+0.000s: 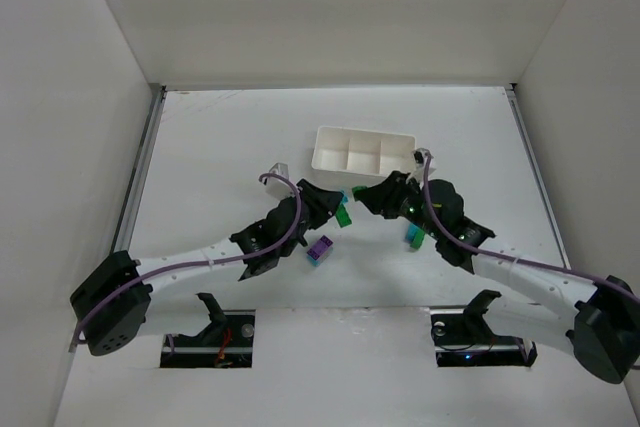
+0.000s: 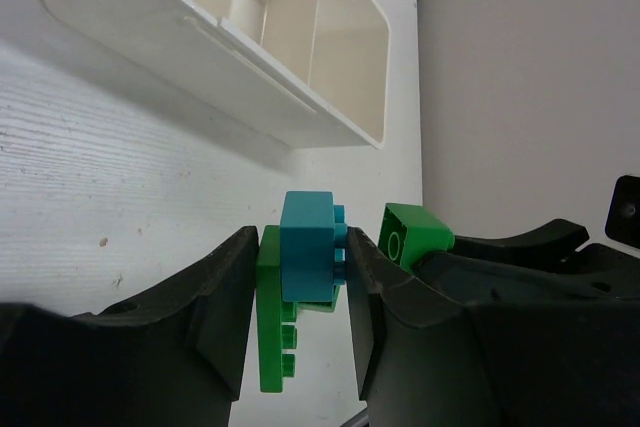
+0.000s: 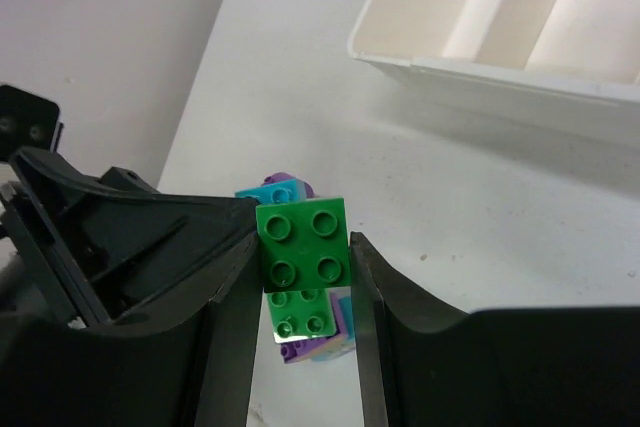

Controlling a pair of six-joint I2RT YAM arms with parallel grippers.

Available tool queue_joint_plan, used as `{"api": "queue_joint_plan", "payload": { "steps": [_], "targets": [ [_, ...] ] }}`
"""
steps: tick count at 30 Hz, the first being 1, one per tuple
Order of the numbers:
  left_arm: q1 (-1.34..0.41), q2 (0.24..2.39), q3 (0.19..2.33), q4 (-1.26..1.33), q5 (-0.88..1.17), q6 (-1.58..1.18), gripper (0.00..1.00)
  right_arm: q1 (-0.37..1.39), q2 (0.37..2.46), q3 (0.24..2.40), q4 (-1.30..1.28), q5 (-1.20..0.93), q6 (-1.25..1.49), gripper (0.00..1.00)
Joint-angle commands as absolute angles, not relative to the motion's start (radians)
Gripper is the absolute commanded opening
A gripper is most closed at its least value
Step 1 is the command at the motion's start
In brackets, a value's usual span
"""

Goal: Sort the legos into containers by color

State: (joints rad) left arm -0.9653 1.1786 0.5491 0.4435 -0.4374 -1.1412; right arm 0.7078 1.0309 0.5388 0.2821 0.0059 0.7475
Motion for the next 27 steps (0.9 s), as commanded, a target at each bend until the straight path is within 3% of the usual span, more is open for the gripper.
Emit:
{"api": "queue_joint_plan", "payload": {
  "steps": [1, 9, 18, 27],
  "targets": [
    [-0.966, 1.158, 0.543, 0.477, -0.453, -1.123, 0.15, 0.685, 1.034, 0.525, 0.373, -0.066, 0.798, 0.28],
    [-0.943, 1.103, 0.526, 0.474, -0.437, -1.063, 0.16, 0.617, 1.014, 0.587, 0.258, 0.069, 0.71, 0.29],
    [-0.958, 1.014, 0.505, 0.462, -0.351, -0.917, 0.18, 0.584, 1.233, 0.77, 0.121, 0.448, 0.522, 0.29],
    [-0.964, 0.973, 0.483, 0.469, -0.333, -0.94, 0.19, 0.473, 1.41, 0.906, 0.123, 0.466, 0.506, 0.32]
  ]
}}
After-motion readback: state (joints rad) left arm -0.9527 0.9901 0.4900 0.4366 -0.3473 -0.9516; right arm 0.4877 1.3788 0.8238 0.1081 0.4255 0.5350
